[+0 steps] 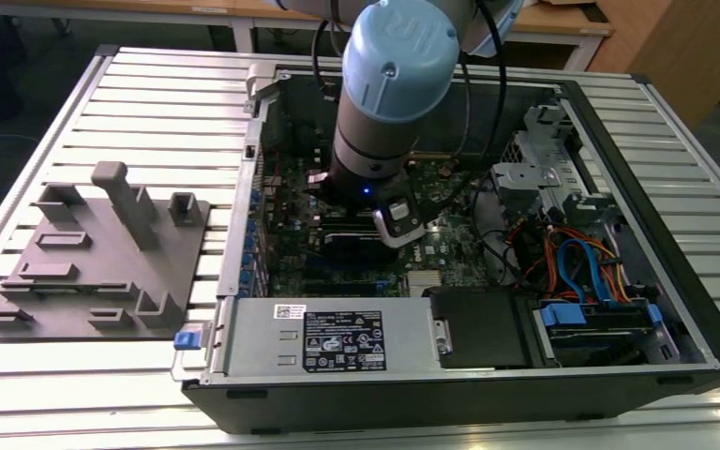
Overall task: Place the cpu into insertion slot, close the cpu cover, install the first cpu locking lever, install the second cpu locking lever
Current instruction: 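Install the second cpu locking lever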
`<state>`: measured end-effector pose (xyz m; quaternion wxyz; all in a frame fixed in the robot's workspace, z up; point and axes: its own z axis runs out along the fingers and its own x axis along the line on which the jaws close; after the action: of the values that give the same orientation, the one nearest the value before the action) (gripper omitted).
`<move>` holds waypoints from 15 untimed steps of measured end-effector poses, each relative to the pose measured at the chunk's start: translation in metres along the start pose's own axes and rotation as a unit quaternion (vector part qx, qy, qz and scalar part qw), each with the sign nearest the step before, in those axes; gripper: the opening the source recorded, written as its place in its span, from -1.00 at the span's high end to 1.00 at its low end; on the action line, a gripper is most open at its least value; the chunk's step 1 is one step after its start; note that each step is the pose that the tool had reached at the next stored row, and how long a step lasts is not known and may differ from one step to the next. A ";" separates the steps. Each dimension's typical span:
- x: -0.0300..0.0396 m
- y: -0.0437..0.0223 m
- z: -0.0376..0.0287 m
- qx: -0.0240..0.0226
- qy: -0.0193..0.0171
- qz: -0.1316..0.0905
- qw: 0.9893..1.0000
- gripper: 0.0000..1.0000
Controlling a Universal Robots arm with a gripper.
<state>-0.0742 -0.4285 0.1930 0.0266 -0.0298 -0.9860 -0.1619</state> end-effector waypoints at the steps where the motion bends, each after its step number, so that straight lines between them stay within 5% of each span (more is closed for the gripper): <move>1: 0.0000 -0.0001 0.0004 0.000 0.000 0.000 1.000 0.80; 15: 0.0014 -0.0011 0.0030 -0.012 0.001 -0.001 1.000 0.80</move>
<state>-0.0758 -0.4285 0.1899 0.0271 -0.0295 -0.9840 -0.1735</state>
